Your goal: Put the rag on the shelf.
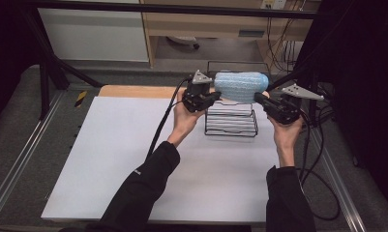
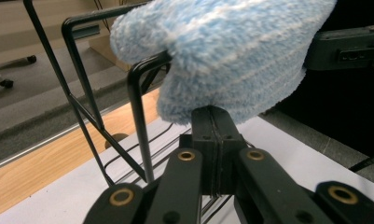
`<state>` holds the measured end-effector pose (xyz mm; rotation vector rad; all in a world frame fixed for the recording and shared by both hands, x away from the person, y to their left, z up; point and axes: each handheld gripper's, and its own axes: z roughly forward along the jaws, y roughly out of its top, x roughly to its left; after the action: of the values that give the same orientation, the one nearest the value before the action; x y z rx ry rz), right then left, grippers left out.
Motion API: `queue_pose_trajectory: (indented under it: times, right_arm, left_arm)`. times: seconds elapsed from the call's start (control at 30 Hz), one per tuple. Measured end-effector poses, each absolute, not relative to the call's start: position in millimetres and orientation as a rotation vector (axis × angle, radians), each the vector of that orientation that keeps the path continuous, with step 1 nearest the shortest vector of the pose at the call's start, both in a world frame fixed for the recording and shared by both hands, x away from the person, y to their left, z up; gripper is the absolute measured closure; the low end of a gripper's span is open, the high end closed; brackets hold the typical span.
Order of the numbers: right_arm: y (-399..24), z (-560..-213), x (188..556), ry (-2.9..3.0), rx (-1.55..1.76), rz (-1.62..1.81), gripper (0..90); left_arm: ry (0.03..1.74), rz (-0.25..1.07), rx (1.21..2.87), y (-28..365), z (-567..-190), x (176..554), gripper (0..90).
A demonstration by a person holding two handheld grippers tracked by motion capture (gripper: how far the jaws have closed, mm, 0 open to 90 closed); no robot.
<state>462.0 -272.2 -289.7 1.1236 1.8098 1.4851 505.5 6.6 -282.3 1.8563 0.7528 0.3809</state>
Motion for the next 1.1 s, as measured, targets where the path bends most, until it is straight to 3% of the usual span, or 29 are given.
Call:
queue_pose_trajectory:
  times: [0.33,0.67,0.87,1.1]
  right_arm:
    - [-271.5,-284.7,450.9,1.811,1.076,1.515,81.5]
    - [-264.7,-260.0,436.7,1.828,1.018,1.513,65.3]
    - [-265.3,-253.5,435.0,1.827,1.024,1.531,55.2]
    - [-262.2,-246.7,425.5,1.832,1.002,1.562,30.6]
  left_arm:
    - [0.701,0.384,1.845,16.4,-273.0,491.7,87.2]
    - [0.679,0.397,1.826,24.1,-256.2,479.7,79.1]
    - [0.674,0.402,1.835,32.1,-248.8,475.4,68.1]
    - [0.66,0.415,1.876,52.4,-250.2,466.2,46.0]
